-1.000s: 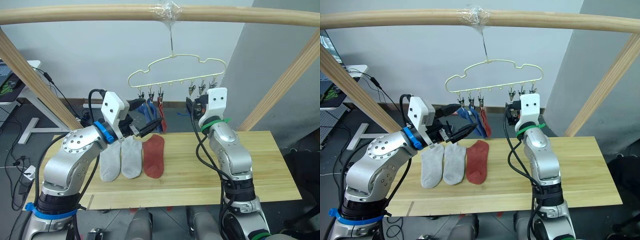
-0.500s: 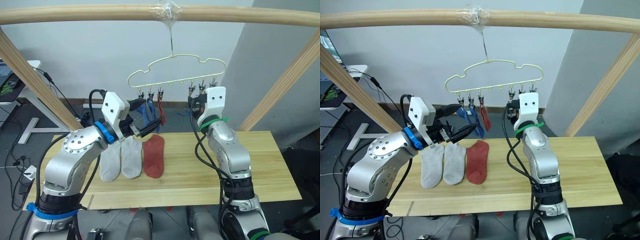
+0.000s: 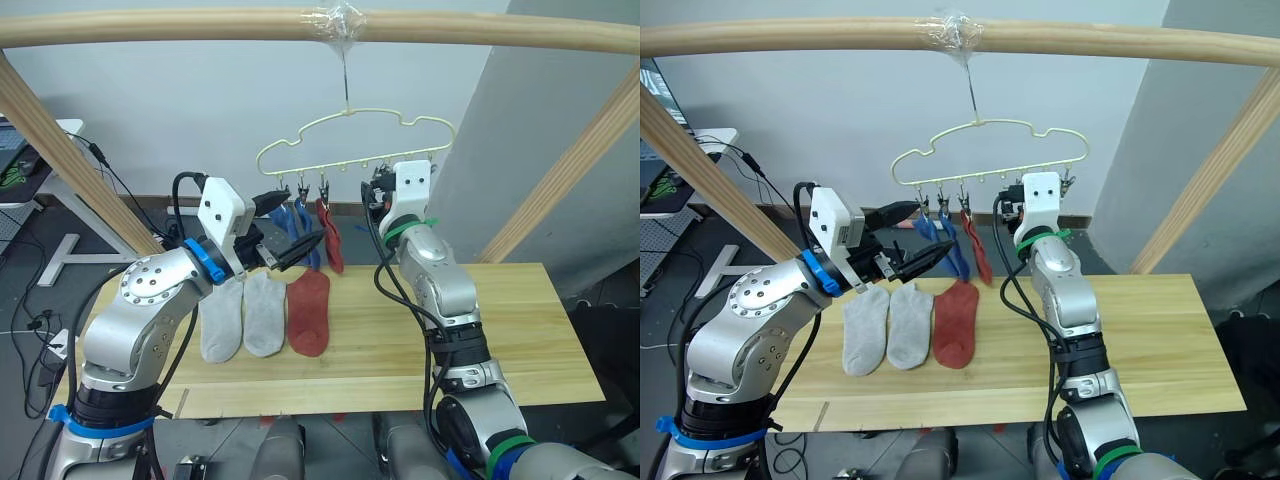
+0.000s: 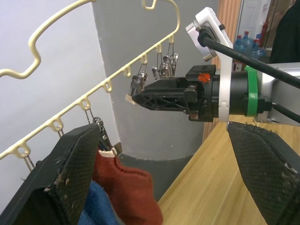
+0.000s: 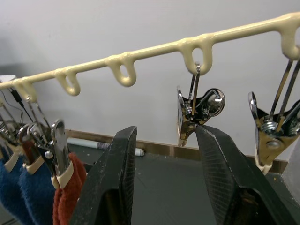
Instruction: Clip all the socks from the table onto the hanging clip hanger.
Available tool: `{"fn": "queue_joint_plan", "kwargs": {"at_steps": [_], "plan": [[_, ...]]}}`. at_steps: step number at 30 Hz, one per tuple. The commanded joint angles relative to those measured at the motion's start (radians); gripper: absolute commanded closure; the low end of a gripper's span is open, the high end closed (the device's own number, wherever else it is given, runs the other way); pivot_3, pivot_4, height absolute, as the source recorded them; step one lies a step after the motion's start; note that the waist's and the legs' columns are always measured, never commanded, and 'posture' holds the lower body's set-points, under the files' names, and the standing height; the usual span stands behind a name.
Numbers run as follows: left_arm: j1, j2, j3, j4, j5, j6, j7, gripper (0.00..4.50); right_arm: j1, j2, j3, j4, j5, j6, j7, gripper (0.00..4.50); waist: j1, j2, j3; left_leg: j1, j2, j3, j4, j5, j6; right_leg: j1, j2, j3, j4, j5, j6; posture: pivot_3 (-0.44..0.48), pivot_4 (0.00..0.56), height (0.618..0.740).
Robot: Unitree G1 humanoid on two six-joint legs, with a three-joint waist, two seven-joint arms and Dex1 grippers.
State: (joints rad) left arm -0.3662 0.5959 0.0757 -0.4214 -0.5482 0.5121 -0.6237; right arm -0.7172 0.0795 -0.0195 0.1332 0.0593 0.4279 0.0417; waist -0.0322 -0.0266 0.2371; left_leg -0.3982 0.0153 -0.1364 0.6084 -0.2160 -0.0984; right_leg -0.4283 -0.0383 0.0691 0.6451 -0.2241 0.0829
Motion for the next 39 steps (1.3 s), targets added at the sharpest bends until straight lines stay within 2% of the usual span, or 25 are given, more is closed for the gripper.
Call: {"fn": "queue_joint_plan", "kwargs": {"at_steps": [1, 16, 39], "plan": [[-0.009, 0.003, 0.028, -0.04, -0.014, -0.004, -0.002, 0.0, -0.033, 0.001, -0.002, -0.003, 0.008, -0.044, -0.005, 2.46, 0.0, 0.0, 0.0, 0.0, 0.0, 0.0, 0.0, 0.0, 0.0, 0.0, 0.0, 0.0, 0.0, 0.0, 0.0, 0.106, 0.209, 0.74], [-0.004, -0.005, 0.03, -0.043, -0.012, 0.0, 0.004, 0.0, 0.015, -0.012, -0.005, -0.045, 0.01, -0.016, -0.019, 2.46, 0.0, 0.0, 0.0, 0.0, 0.0, 0.0, 0.0, 0.0, 0.0, 0.0, 0.0, 0.0, 0.0, 0.0, 0.001, 0.101, 0.214, 0.74], [-0.025, -0.02, 0.033, -0.066, -0.021, 0.027, 0.02, 0.0, -0.076, 0.04, -0.003, 0.038, 0.022, -0.057, -0.032, 2.46, 0.0, 0.001, 0.001, 0.0, 0.0, 0.0, 0.0, 0.0, 0.0, 0.0, 0.0, 0.0, 0.0, 0.0, 0.001, 0.11, 0.21, 0.74]]}}
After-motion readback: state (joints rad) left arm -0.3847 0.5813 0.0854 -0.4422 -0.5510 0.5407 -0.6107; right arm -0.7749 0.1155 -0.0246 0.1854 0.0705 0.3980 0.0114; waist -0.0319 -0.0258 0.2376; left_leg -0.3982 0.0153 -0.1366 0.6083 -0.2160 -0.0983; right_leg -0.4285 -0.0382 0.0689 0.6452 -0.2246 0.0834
